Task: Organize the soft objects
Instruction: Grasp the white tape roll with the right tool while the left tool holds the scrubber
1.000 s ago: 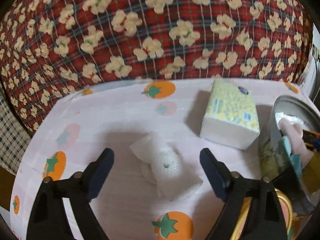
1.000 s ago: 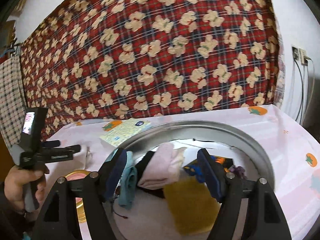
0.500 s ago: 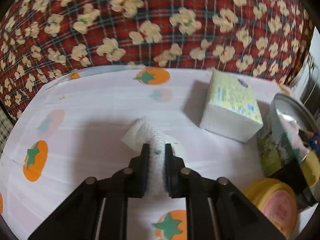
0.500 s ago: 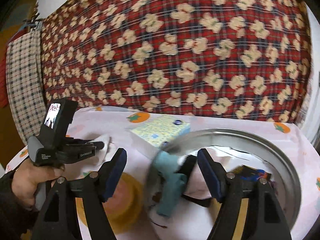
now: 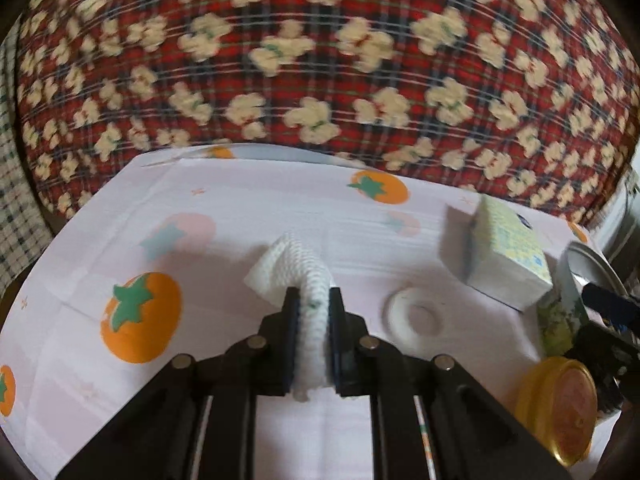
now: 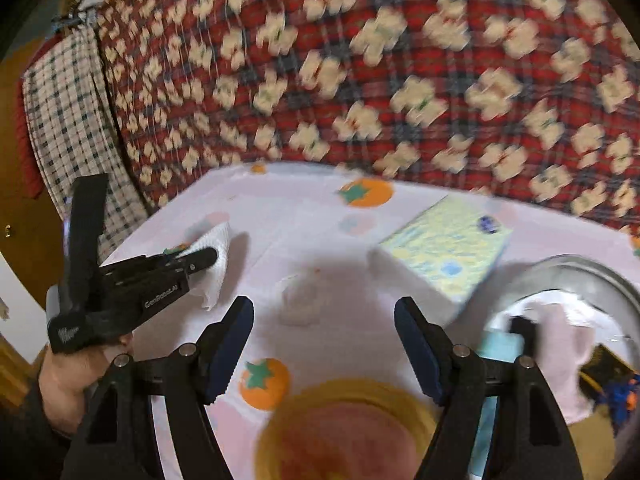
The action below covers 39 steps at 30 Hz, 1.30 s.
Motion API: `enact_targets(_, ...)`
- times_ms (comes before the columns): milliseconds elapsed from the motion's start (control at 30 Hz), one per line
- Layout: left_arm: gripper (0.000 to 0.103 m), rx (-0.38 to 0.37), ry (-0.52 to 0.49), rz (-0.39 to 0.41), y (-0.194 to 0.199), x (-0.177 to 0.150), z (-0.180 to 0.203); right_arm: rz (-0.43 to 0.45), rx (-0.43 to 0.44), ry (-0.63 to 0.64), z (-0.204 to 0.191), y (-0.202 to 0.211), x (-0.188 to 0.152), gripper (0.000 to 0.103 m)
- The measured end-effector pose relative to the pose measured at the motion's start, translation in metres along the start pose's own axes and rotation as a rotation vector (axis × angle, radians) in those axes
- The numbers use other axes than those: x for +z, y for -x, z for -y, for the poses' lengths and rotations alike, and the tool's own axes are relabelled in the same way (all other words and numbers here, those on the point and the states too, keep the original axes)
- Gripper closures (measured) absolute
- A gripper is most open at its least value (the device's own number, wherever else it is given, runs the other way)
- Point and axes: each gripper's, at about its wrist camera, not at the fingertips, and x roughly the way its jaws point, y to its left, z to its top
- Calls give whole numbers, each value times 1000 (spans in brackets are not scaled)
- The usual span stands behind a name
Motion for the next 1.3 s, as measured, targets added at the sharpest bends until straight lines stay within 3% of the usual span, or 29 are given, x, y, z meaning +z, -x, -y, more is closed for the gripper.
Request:
enact_targets(200,92,29,37,26,0,-1,-19,-135,-2,-34,-15,-49,14,28)
enact_targets(500,92,55,105,48,4,0,-43,-226,-32,18,-36,-83,26,29)
enact_targets(633,92,46,113,43,4,-2,-45,-282,-38,47,-45,-95,29,38)
enact_targets(1133,92,76,146,49,5,-7,-56,-425,-73,16,-62,-142,25,52)
enact_targets(1267,92,73,138,42,4,-10,-55,-426,-91,20,-65,-144,23,55)
enact_targets(1300,92,73,136,42,4,-10,-54,-424,-102,33,-67,-143,22,62)
